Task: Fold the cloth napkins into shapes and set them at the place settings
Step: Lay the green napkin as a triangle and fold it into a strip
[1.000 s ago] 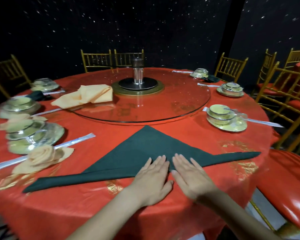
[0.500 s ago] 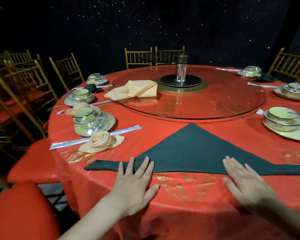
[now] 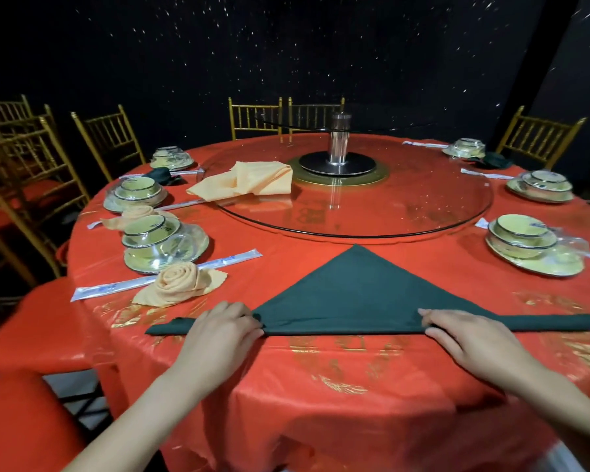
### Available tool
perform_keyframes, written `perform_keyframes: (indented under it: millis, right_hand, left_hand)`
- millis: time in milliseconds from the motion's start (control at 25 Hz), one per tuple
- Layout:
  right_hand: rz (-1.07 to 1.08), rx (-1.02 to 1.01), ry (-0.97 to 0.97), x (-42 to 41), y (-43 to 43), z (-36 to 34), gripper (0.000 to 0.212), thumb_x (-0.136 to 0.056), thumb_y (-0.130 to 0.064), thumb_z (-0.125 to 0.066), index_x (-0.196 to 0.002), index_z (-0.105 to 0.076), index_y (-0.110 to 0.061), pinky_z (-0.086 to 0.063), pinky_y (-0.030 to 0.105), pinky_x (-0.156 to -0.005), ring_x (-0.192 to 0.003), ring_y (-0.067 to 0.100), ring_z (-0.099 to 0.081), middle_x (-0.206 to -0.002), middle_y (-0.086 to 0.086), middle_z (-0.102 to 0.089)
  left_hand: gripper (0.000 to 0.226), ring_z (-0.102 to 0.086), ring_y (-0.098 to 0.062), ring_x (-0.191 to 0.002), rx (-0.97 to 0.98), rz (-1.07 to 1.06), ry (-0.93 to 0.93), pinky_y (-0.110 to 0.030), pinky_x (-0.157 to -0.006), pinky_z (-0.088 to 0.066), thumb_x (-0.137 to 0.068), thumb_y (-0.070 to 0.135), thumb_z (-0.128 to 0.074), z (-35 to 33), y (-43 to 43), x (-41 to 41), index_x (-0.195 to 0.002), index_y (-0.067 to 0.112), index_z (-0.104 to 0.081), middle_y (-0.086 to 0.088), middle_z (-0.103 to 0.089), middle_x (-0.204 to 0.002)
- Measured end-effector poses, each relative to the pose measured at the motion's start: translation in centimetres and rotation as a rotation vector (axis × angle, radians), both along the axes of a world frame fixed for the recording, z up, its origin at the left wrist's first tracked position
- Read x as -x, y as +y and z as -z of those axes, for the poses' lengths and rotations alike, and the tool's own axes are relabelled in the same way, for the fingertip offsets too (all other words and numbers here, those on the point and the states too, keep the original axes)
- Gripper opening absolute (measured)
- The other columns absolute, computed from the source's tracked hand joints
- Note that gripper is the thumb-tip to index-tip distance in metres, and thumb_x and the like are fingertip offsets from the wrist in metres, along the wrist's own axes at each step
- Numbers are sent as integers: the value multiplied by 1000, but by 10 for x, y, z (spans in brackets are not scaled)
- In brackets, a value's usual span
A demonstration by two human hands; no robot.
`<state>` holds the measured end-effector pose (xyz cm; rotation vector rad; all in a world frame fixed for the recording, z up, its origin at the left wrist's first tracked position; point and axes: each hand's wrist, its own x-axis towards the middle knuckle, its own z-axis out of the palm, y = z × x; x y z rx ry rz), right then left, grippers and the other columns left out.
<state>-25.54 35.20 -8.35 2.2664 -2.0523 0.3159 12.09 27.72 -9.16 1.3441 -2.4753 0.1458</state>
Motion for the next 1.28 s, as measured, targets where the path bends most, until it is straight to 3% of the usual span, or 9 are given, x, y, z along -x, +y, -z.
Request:
perform_keyframes:
  millis: [160,400,560,680,800,880,1000,1120,1280]
  right_hand:
    - [-101,-73,-98,3,-6,-2,15,-96,-29,-49,-83,-54,-36,-45,29,-82,-99,11,-58,-88,-23,-53]
    - [43,2,-134,-5,-22,0,12,-88,-34,-60,-86,-49,-29,-42,33,-77,-89,17,-56,-83,-14,-53]
    - [34,6,-191,-8,-22,2,23,-84,-28,-66,-75,-46,-35,-43,36,-82,-88,16,-54,-79,-17,-50]
    - [40,53,-206,-12,-22,3,15,-83,-26,-67,-76,-54,-29,-44,36,-82,-90,19,-56,-83,-17,-53]
    - [41,31,-166,-16,-16,7,44,-91,-54,-37,-109,-63,-23,-39,34,-98,-113,19,-56,-115,-11,-62]
    - [17,-69,-103,-11,-8,15,102,-73,-79,13,-143,-36,-23,-14,26,-115,-140,9,-26,-148,-15,-28]
    - [120,-196,-52,21,9,21,125,-47,-79,39,-151,-3,-25,10,23,-112,-143,4,8,-152,-17,5]
    - [278,-237,-45,63,23,20,115,-57,-84,25,-151,0,-21,7,26,-114,-143,5,9,-158,-7,5]
    - [440,-293,-8,89,37,17,64,-98,-52,-14,-151,-1,-20,3,29,-117,-144,5,7,-158,-6,4]
  left_hand:
    - [35,-62,-21,-90,-92,-67,-33,-34,-73,-44,-91,45,-37,-9,-1,-2,-89,27,-67,8,-68,-89]
    - [25,-57,-22,-106,-163,-207,-52,-35,-84,-45,-91,34,-54,-14,-19,11,-115,28,-56,4,-59,-111]
    - [41,-42,-21,-130,-126,180,121,-33,-107,-35,-91,15,-41,-8,-4,69,-128,22,-54,2,-49,-139]
    - [66,-16,-15,-144,-174,306,18,-31,-117,-5,-90,48,-16,-3,21,134,-147,16,-29,-1,-21,-156]
    - [89,-10,-14,-145,-146,277,-65,-28,-112,6,-75,60,5,5,29,161,-149,15,-19,-2,-16,-158]
    - [91,-7,-10,-145,-147,274,-60,-27,-113,6,-75,62,10,13,26,163,-150,18,-16,2,-13,-158]
    - [95,-2,-7,-145,-163,295,-50,-26,-111,10,-76,71,18,20,22,160,-151,22,-14,8,-4,-157]
    - [107,1,-6,-145,-188,312,-48,-25,-109,15,-66,72,27,21,21,158,-151,22,-13,13,2,-152]
    - [110,10,2,-140,-212,341,-13,-22,-108,17,-62,75,30,21,19,158,-151,25,-10,15,3,-153]
